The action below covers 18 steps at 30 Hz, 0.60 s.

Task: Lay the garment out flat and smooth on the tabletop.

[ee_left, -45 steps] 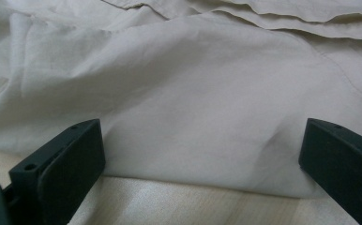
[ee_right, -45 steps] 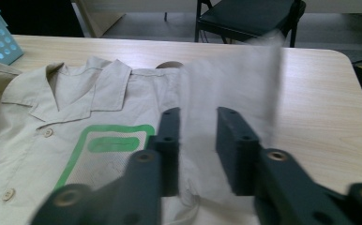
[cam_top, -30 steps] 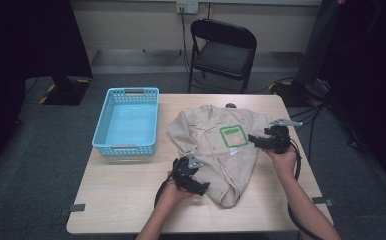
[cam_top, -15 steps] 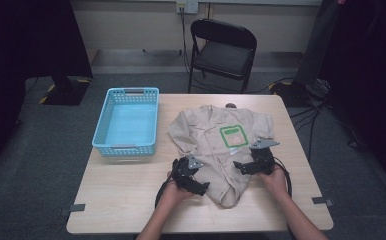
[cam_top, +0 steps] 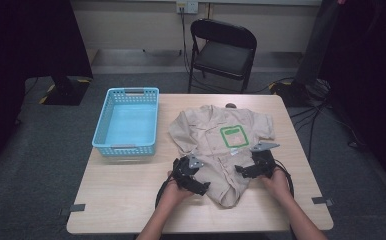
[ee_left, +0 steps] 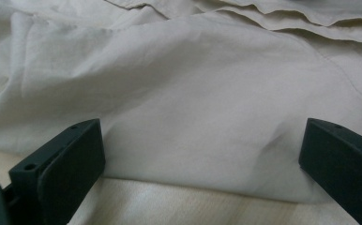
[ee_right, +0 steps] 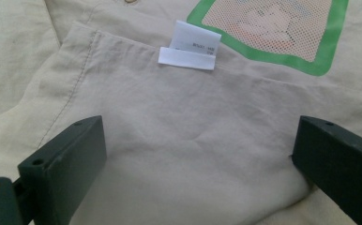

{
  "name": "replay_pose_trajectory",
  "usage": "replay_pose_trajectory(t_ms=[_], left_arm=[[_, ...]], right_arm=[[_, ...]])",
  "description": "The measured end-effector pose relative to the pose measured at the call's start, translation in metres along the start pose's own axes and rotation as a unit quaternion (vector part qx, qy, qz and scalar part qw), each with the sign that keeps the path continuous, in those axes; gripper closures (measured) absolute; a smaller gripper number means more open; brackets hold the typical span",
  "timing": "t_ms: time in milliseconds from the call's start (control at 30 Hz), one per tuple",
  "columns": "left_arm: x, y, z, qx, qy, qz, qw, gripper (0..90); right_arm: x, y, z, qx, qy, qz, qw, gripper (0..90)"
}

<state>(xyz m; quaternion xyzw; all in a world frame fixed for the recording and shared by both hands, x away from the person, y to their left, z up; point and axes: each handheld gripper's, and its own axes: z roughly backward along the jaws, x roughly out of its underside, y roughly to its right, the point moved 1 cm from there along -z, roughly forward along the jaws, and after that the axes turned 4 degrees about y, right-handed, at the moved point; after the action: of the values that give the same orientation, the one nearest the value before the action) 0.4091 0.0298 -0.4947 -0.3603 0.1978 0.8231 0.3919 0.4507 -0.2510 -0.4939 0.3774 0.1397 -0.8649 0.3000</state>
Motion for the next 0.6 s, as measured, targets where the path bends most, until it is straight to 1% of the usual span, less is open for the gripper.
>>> replay_pose_trajectory(t_ms=[167,267,367,533,600], left_arm=[[-0.004,-0.001,-0.005,0.015,-0.001,-0.014,0.9998,0.0],[-0.006,0.001,-0.007,0.021,0.000,-0.017,0.9996,0.0],[-0.009,0.003,-0.010,0.030,0.000,-0.026,0.9992,0.0],[-0.012,0.007,-0.014,0.038,0.002,-0.030,0.9988,0.0],[-0.012,0.007,-0.014,0.037,0.000,-0.030,0.9989,0.0]], right_arm=[[0.005,-0.001,0.006,0.009,0.001,-0.009,0.9999,2.9],[0.009,-0.001,0.011,0.010,0.001,-0.010,0.9999,3.1],[0.015,0.000,0.017,0.012,0.002,-0.011,0.9999,3.4],[0.022,0.002,0.026,0.012,0.002,-0.012,0.9999,3.5],[0.023,0.003,0.028,0.011,0.002,-0.011,0.9999,3.5]])
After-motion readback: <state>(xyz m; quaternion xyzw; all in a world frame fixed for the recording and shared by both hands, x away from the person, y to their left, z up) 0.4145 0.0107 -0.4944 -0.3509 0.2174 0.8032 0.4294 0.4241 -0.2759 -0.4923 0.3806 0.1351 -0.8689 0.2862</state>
